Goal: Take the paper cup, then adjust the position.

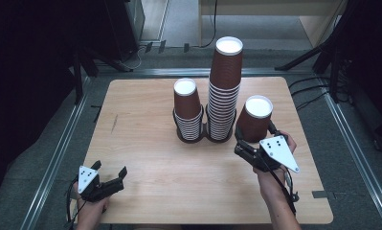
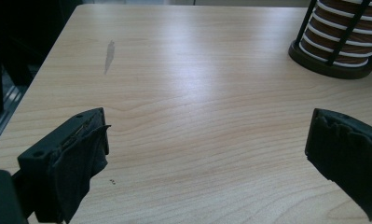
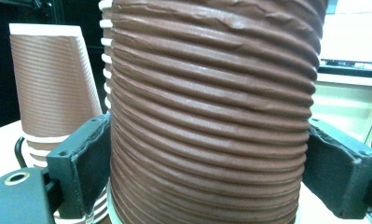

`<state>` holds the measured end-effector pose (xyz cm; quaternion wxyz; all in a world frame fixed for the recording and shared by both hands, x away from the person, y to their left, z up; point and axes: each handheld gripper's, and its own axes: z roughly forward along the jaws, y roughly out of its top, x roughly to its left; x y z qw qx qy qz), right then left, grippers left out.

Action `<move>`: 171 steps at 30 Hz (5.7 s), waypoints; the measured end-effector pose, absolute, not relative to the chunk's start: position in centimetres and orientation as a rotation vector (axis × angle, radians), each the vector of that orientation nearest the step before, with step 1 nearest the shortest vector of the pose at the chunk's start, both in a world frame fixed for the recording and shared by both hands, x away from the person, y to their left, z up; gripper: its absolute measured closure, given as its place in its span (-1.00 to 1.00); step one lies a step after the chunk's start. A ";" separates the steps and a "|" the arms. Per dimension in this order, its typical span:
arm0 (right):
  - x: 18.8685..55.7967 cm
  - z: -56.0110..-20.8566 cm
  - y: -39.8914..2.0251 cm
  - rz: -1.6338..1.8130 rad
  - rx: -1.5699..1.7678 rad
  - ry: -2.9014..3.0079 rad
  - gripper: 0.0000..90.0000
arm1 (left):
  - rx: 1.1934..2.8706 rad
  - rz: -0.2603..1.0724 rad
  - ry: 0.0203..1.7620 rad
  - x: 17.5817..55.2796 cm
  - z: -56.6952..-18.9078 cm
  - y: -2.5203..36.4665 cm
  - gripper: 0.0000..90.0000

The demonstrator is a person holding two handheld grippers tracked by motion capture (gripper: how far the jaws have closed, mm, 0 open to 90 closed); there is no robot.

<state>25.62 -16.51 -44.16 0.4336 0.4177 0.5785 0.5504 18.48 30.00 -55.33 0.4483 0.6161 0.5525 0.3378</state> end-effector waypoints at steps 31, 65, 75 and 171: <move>25.0 -49.1 -16.4 1.277 1.021 1.570 -0.76 | 1.576 0.839 1.202 21.3 -52.3 22.8 -1.00; 23.7 -52.4 -12.5 1.088 0.736 1.760 -0.77 | 1.568 0.598 0.952 20.4 -49.2 16.5 -1.00; 23.2 -52.7 -11.6 1.064 0.657 1.787 -0.77 | 1.578 0.554 0.921 20.2 -48.8 15.6 -1.00; 20.2 -53.1 -9.0 1.130 0.329 1.911 -0.92 | 1.618 0.336 0.875 21.1 -48.4 15.0 -0.50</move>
